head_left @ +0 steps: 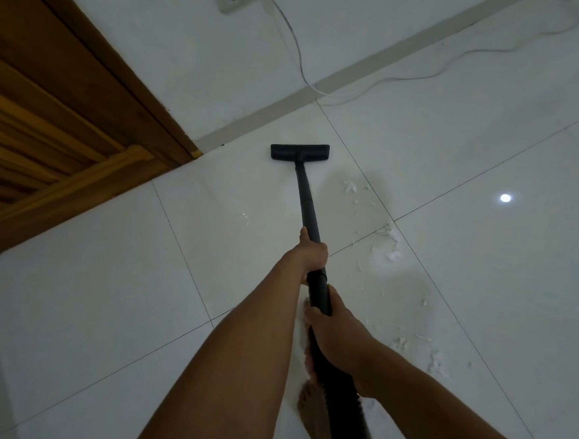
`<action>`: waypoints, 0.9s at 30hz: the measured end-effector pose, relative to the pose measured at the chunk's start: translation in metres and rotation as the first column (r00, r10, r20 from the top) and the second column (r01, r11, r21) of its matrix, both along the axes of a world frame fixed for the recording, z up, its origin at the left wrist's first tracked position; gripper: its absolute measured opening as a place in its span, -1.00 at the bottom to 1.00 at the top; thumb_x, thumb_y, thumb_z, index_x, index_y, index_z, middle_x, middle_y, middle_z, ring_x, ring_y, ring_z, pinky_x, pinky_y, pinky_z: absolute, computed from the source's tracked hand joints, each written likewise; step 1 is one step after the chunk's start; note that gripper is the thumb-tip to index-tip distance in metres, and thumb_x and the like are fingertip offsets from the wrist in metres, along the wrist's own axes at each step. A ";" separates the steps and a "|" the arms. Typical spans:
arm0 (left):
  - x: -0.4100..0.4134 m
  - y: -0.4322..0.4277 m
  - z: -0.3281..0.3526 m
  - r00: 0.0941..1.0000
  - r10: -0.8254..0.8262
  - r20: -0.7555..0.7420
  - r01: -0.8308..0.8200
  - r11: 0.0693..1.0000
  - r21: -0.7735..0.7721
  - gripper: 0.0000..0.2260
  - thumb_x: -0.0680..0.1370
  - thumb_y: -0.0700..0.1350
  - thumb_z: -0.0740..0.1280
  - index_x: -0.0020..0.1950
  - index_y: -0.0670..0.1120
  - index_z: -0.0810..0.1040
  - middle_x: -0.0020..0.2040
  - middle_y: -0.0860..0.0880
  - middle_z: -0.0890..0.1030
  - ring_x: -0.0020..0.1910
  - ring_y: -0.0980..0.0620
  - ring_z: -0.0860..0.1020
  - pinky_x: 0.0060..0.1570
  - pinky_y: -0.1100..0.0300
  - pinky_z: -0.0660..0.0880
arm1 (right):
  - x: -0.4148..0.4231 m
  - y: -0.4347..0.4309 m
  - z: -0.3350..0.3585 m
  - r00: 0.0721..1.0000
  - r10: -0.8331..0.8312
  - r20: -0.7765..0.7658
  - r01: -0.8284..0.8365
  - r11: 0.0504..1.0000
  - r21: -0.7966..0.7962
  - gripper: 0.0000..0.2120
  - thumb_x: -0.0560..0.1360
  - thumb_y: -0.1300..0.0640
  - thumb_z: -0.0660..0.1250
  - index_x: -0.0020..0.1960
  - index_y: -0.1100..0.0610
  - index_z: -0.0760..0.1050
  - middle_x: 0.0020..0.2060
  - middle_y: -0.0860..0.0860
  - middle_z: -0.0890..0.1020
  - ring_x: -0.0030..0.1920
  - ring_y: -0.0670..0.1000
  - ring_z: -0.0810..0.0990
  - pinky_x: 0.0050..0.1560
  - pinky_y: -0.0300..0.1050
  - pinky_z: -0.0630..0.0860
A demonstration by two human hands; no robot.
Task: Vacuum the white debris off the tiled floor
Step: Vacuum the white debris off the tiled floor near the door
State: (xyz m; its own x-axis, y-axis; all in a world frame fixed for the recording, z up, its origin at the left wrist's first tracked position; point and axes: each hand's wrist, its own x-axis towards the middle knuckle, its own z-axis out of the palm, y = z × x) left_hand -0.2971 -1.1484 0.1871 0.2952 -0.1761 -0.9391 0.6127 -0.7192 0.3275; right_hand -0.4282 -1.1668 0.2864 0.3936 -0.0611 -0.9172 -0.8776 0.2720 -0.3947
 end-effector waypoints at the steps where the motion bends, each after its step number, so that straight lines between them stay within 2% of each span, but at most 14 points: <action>1: 0.007 -0.004 -0.002 1.000 0.007 0.002 -0.007 1.000 -0.001 -0.35 0.68 -0.10 0.08 0.61 0.20 -0.27 0.22 -0.10 0.43 -0.13 -0.03 0.50 0.03 -0.02 0.58 | 0.006 -0.004 -0.002 1.000 0.007 0.006 -0.007 1.000 -0.005 -0.54 0.71 0.13 0.15 0.55 -0.13 0.16 -0.32 0.16 0.51 -0.53 0.02 0.51 -0.50 -0.17 0.52; 5: 0.035 -0.019 -0.009 1.000 0.017 0.009 -0.017 1.000 0.015 -0.35 0.70 -0.09 0.09 0.61 0.21 -0.28 0.17 -0.08 0.43 -0.14 -0.02 0.50 -0.12 0.03 0.53 | 0.031 -0.019 -0.008 1.000 0.027 0.008 -0.027 1.000 0.015 -0.53 0.70 0.13 0.15 0.55 -0.14 0.13 -0.30 0.17 0.52 -0.49 0.03 0.51 -0.48 -0.15 0.52; 9: 0.059 -0.034 -0.011 1.000 0.008 0.022 -0.009 0.999 0.033 -0.36 0.70 -0.08 0.08 0.61 0.19 -0.28 0.09 -0.07 0.45 -0.15 -0.02 0.49 -0.07 0.02 0.54 | 0.056 -0.036 -0.009 0.998 0.057 0.007 -0.057 0.998 -0.004 -0.51 0.71 0.12 0.15 0.57 -0.12 0.10 -0.28 0.15 0.53 -0.46 0.00 0.52 -0.50 -0.23 0.50; 11: 0.068 -0.041 -0.010 1.000 0.015 0.022 -0.015 1.000 0.027 -0.36 0.70 -0.09 0.08 0.61 0.19 -0.28 0.14 -0.08 0.43 -0.15 -0.02 0.49 -0.06 0.03 0.54 | 0.066 -0.044 -0.008 0.996 0.086 0.007 -0.085 0.995 -0.043 -0.50 0.71 0.10 0.15 0.59 -0.11 0.09 -0.29 0.11 0.53 -0.49 -0.06 0.50 -0.55 -0.32 0.44; 16: 0.088 -0.052 -0.012 0.999 0.035 0.023 -0.036 0.999 0.018 -0.36 0.70 -0.09 0.09 0.61 0.19 -0.27 0.19 -0.09 0.43 -0.15 -0.02 0.50 -0.12 0.04 0.56 | 0.085 -0.057 -0.010 0.998 0.067 0.003 -0.067 0.998 0.012 -0.49 0.70 0.13 0.16 0.57 -0.17 0.09 -0.30 0.18 0.52 -0.55 -0.01 0.50 -0.51 -0.22 0.49; 21: 0.101 -0.055 -0.016 0.999 0.040 0.020 -0.041 0.999 0.011 -0.35 0.69 -0.10 0.09 0.61 0.20 -0.27 0.22 -0.11 0.45 -0.11 -0.04 0.51 0.10 -0.04 0.59 | 0.098 -0.062 -0.014 0.998 0.070 -0.007 -0.070 0.997 0.017 -0.48 0.70 0.12 0.17 0.55 -0.22 0.09 -0.33 0.17 0.52 -0.58 -0.02 0.51 -0.52 -0.19 0.51; 27: 0.098 -0.047 -0.013 0.999 0.045 0.011 -0.045 0.999 -0.004 -0.35 0.68 -0.11 0.09 0.62 0.19 -0.26 0.18 -0.10 0.45 -0.11 -0.03 0.50 -0.07 0.02 0.56 | 0.097 -0.054 -0.012 0.997 0.076 -0.022 -0.077 0.997 -0.005 -0.52 0.69 0.13 0.17 0.53 -0.18 0.13 -0.37 0.15 0.51 -0.63 -0.05 0.49 -0.55 -0.23 0.48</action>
